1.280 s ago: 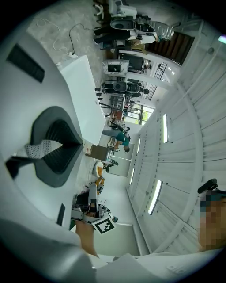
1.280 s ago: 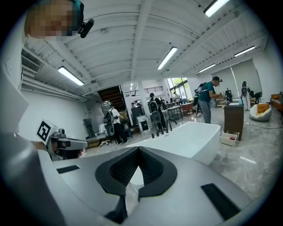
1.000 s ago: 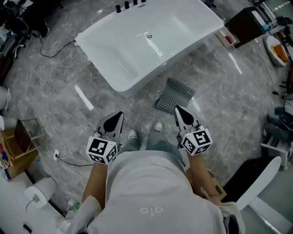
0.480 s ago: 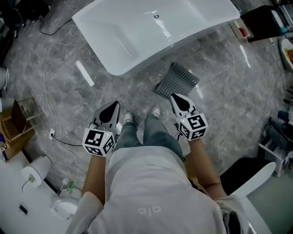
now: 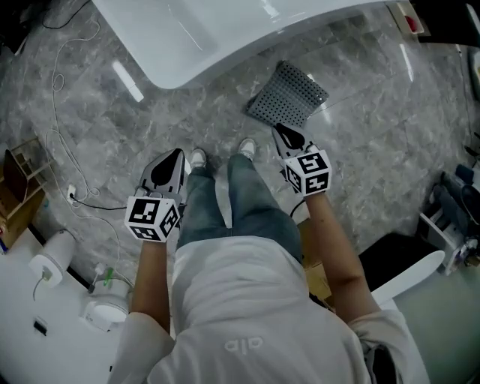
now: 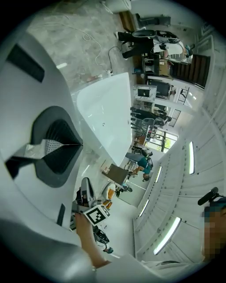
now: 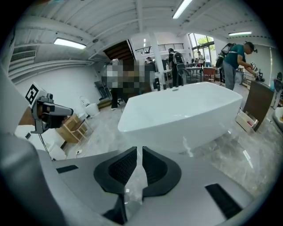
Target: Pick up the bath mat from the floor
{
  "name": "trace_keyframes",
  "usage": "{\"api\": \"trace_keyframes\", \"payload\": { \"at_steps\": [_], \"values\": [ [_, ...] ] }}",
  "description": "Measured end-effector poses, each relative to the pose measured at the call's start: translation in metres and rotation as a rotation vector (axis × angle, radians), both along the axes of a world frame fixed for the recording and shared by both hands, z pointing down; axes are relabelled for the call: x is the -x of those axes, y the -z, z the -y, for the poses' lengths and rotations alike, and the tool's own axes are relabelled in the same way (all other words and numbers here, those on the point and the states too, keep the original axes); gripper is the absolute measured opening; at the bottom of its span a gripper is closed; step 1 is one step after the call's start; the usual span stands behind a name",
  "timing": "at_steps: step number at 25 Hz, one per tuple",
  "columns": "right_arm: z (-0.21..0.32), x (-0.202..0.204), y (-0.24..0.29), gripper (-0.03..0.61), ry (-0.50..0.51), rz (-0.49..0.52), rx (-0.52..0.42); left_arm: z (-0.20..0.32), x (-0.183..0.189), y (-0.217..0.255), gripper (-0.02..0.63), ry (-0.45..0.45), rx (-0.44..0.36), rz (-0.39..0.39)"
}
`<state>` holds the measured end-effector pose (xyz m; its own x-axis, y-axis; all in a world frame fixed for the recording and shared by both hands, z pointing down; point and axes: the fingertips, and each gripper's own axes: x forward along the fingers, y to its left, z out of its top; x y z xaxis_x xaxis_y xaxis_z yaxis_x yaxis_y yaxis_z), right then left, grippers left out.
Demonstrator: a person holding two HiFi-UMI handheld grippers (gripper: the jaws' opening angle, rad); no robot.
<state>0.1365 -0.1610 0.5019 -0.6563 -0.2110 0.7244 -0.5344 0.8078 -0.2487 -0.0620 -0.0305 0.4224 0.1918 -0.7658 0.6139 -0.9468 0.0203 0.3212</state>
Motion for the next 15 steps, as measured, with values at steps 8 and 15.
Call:
{"api": "trace_keyframes", "payload": {
  "at_steps": [8, 15],
  "values": [
    [0.002, -0.025, -0.126, 0.13, 0.043, -0.14, 0.077, -0.003, -0.014, -0.104, 0.017, 0.01, 0.096, -0.039],
    [-0.007, -0.045, -0.235, 0.205, 0.112, -0.252, 0.125, -0.012, -0.03, -0.207, 0.018, 0.054, 0.179, -0.091]
  ]
}}
